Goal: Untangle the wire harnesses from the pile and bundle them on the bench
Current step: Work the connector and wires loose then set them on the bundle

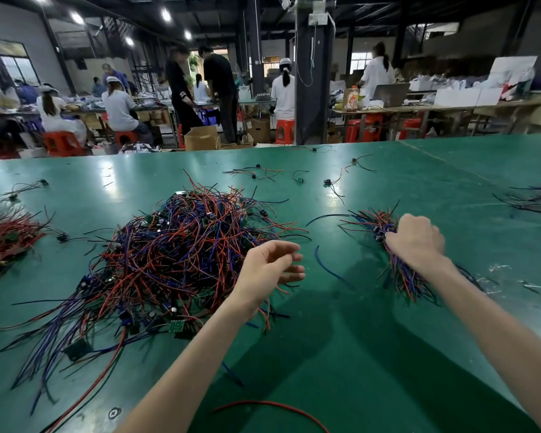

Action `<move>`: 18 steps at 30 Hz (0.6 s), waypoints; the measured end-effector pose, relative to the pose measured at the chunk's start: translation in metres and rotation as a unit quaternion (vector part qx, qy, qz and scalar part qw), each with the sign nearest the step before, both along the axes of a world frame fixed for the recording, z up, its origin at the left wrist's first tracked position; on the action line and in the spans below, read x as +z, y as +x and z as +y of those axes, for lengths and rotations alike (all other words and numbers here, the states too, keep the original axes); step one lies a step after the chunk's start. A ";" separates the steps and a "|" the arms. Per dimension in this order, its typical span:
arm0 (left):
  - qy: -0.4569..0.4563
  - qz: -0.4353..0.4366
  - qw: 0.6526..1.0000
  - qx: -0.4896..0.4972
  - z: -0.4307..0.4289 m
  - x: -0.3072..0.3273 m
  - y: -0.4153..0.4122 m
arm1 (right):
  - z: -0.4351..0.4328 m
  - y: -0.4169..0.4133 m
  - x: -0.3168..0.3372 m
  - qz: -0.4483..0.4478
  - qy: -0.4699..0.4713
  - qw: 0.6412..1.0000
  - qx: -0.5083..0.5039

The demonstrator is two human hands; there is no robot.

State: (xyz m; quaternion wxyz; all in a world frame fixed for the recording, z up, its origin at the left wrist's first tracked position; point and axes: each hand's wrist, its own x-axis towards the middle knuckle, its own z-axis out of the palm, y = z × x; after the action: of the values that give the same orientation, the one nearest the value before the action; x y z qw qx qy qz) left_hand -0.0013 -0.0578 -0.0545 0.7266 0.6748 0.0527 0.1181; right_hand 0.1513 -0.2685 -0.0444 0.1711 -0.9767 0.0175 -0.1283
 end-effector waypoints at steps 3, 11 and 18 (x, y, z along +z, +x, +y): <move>0.134 -0.077 0.988 0.021 0.022 0.020 -0.003 | 0.014 -0.017 -0.014 -0.116 -0.032 0.992 0.048; 0.375 0.050 0.887 0.264 0.157 0.057 0.023 | 0.043 -0.038 -0.037 -0.153 0.014 0.967 0.203; 0.587 0.182 0.761 0.208 0.149 0.032 0.034 | 0.048 -0.048 -0.051 -0.136 0.007 0.960 0.244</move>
State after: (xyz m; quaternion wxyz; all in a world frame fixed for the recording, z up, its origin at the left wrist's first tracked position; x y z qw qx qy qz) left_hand 0.0322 0.0908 -0.0227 0.1227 0.9506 0.2431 0.1493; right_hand 0.1035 -0.2209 -0.0957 0.2048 -0.9234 -0.2440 -0.2144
